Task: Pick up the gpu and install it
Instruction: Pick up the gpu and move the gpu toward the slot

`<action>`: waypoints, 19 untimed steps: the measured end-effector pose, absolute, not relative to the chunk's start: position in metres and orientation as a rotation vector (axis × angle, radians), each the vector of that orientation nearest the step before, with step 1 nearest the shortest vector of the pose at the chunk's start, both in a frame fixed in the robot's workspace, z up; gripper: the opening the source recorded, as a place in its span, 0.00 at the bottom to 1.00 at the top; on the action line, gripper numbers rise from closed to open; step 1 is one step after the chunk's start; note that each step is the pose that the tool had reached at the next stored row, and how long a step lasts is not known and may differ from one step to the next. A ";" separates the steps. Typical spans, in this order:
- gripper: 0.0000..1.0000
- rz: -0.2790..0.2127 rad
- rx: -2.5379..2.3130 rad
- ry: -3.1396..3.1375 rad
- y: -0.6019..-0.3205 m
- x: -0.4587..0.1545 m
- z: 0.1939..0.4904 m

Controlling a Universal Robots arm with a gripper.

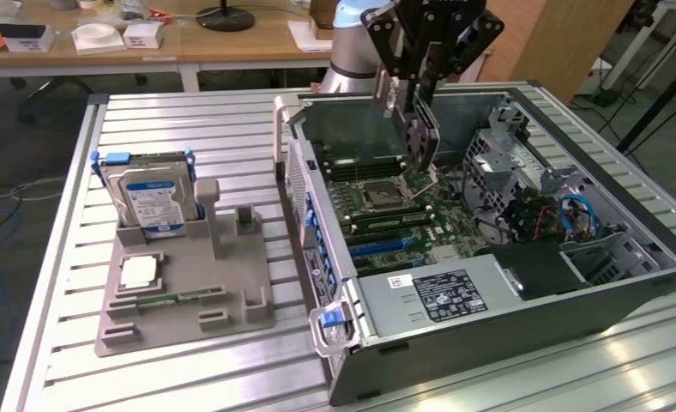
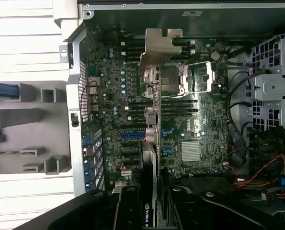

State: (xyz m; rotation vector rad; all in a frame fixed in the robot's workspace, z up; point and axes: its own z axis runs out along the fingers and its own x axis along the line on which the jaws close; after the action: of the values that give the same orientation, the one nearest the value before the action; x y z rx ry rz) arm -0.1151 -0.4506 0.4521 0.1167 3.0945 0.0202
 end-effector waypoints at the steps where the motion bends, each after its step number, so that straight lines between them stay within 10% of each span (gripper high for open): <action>1: 0.26 0.020 0.117 3.095 -0.451 -0.114 0.452; 19: 0.26 0.020 0.113 3.095 -0.451 -0.089 0.452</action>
State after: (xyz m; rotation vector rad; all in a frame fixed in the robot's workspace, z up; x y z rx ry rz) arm -0.0890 -0.4506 0.4522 0.1135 3.0947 0.0202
